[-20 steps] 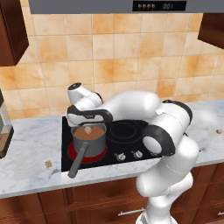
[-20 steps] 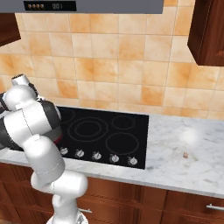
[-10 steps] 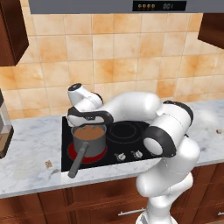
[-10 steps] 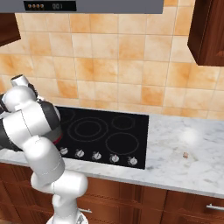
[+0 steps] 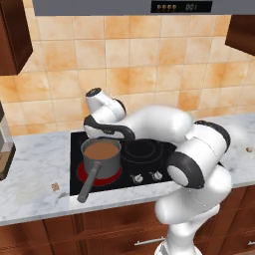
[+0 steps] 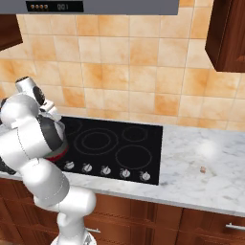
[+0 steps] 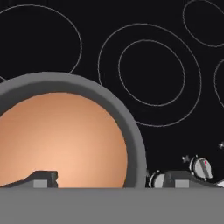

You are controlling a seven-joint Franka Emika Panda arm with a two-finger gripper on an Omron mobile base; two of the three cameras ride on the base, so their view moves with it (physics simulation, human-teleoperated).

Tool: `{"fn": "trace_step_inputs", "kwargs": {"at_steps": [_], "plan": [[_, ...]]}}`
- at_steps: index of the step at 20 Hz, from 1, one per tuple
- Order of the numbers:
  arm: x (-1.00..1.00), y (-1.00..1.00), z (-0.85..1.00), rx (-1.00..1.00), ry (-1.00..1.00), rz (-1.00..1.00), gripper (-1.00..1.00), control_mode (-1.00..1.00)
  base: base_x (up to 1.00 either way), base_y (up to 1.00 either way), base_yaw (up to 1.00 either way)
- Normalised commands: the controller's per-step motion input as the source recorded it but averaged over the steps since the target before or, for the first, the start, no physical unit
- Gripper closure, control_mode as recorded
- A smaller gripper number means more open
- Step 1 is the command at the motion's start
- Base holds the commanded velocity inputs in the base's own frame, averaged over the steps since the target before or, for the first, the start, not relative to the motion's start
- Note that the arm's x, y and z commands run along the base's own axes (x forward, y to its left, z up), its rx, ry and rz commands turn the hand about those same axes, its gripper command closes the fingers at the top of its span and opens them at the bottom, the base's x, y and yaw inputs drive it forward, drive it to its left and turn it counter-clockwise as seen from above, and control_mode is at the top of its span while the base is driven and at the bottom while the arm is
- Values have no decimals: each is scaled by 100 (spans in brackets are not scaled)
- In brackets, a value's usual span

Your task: Pick up the sugar cube(s) and place them in the saucepan with hot chocolate.

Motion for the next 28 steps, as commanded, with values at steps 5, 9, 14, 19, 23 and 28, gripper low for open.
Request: {"fn": "trace_step_inputs", "kwargs": {"at_steps": [5, 9, 14, 19, 23, 28], "plan": [[-2, -100, 55, -19, -1, 0, -100, -100, 0, 0, 0], [-21, -100, 10, -23, 0, -5, -100, -100, 0, 0, 0], [-11, -100, 15, -13, 0, -3, -100, -100, 0, 0, 0], [4, -100, 18, 8, 11, -12, -100, -100, 0, 0, 0], [11, -100, 0, 35, 8, -7, -100, -100, 0, 0, 0], [4, -100, 0, 33, 3, -2, -100, -100, 0, 0, 0]]}}
